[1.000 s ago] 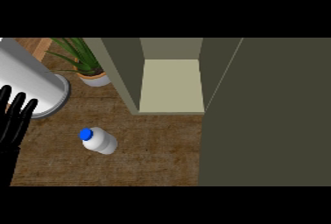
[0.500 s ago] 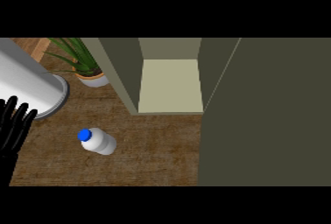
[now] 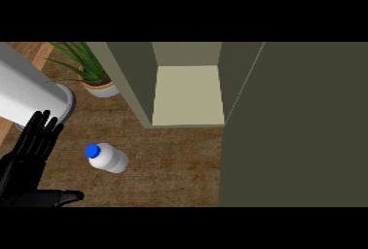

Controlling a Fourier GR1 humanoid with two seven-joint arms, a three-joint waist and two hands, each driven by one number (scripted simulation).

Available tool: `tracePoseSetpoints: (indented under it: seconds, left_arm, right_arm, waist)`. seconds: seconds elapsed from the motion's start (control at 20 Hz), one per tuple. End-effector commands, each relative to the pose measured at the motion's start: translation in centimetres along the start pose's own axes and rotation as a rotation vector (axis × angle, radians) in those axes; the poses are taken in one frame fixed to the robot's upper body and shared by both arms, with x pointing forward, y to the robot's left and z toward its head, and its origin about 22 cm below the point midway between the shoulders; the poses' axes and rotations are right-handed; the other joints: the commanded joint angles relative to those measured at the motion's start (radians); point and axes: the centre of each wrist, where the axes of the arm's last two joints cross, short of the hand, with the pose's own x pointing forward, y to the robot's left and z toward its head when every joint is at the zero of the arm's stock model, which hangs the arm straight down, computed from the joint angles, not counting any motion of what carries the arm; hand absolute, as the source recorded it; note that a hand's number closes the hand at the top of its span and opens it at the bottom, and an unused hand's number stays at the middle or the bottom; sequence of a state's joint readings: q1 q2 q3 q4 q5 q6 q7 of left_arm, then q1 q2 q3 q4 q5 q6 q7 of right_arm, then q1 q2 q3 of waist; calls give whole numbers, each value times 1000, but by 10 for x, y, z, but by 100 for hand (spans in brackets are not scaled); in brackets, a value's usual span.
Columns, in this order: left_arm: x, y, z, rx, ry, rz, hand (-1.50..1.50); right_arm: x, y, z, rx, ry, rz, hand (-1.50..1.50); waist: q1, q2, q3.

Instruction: Pick up the bottled water, place it into the cabinet and close the cabinet

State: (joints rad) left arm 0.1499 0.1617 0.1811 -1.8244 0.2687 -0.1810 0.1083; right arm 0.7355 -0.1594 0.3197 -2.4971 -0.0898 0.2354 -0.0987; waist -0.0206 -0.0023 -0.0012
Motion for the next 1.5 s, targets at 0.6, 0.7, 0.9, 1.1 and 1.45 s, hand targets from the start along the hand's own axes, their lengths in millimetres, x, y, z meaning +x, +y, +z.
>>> tracePoseSetpoints:
  seconds: [0.6, 0.7, 0.9, 1.1, 1.45]
  left_arm:
    - [-138, 14, -18, -9, 140, 86, -150]
    - [-146, 19, -27, -15, 143, 133, -150]
    - [-169, 2, -21, -80, 132, 131, -150]
    - [-184, 3, -31, -82, 121, 143, -150]
    - [-197, -3, -41, -83, 51, 165, 150]
  right_arm:
    - [41, 14, 17, 3, -43, 7, -150]
    - [42, 13, 16, 8, -55, 10, -150]
    - [41, 14, 19, 11, -36, 6, -150]
    - [41, 16, 21, -4, -63, -13, -150]
    - [32, 14, 25, 32, -40, 20, -150]
  waist:
    - [-11, 3, -2]
    - [-11, 4, -2]
    - [-5, 2, -1]
    - [-15, 5, -2]
    - [-16, 9, -3]
